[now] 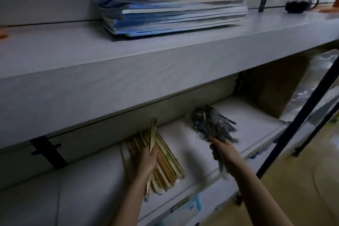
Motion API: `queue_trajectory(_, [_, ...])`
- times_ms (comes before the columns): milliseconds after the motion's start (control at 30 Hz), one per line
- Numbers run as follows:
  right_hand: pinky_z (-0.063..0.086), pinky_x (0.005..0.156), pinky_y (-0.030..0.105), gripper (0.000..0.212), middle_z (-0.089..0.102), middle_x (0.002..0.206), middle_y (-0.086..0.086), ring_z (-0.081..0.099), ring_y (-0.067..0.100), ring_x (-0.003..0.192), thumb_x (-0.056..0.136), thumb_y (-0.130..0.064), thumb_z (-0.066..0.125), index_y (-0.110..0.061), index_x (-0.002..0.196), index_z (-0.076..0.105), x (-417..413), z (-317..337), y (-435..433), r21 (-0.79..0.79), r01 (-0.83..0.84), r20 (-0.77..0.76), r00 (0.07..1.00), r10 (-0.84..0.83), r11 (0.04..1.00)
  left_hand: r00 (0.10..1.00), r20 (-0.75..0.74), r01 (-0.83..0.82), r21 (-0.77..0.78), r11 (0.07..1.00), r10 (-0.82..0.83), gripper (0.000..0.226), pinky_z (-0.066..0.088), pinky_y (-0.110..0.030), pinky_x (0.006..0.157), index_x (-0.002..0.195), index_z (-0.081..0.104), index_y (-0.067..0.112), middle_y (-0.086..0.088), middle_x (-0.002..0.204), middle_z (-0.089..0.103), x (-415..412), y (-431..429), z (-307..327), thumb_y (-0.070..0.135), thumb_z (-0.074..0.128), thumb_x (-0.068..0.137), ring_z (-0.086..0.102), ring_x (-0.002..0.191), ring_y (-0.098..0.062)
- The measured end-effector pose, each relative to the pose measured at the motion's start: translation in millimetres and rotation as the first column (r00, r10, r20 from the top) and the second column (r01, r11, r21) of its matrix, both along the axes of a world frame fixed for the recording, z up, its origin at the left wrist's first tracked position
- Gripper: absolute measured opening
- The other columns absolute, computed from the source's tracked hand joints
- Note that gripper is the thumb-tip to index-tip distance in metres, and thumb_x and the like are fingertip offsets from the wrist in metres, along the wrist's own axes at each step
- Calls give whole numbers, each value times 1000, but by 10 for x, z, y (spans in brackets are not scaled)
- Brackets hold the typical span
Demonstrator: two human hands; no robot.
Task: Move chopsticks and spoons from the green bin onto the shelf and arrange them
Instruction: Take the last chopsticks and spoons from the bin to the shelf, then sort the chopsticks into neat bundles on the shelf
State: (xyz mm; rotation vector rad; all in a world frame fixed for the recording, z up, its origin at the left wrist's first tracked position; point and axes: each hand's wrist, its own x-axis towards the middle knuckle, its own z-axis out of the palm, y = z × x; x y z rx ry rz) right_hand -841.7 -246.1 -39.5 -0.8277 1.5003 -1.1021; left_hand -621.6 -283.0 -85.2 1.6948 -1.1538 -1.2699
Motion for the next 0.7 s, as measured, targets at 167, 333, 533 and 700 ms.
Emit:
queue_trajectory(167, [32, 47, 26, 11, 50, 62, 6, 41, 16, 52, 92, -11, 49, -7, 86, 57, -460, -185, -607, 23, -99, -227, 968, 102, 995, 945, 307, -134, 57, 989, 110, 31, 41, -29, 70, 116, 58, 11, -14, 96, 62, -222, -199, -128, 29, 39, 99, 58, 83, -26])
queue_trajectory(333, [50, 78, 42, 23, 64, 95, 20, 61, 34, 87, 93, -22, 51, -6, 106, 60, -780, -307, -1162, 42, -193, -448, 873, 191, 980, 840, 499, -253, 14, 967, 212, 32, 32, -19, 52, 120, 55, 4, -3, 79, 57, -482, -257, -51, 23, 38, 100, 49, 63, -12])
queue_trajectory(533, [48, 87, 40, 42, 62, 117, 24, 59, 38, 106, 93, -32, 49, -3, 122, 54, -868, -425, -1689, 142, -298, -623, 714, 319, 944, 694, 657, -365, -29, 930, 293, 26, 44, -23, 53, 107, 60, 0, -13, 90, 67, -606, -323, -126, 19, 47, 95, 65, 79, -25])
queue_trajectory(700, [45, 89, 35, 48, 60, 123, 22, 57, 37, 112, 86, -24, 63, 0, 126, 52, -850, -471, -1884, 119, -411, -695, 616, 371, 904, 632, 719, -373, -46, 927, 290, 28, 46, -24, 67, 116, 56, 3, -13, 107, 66, -649, -308, -88, 15, 51, 92, 64, 94, -24])
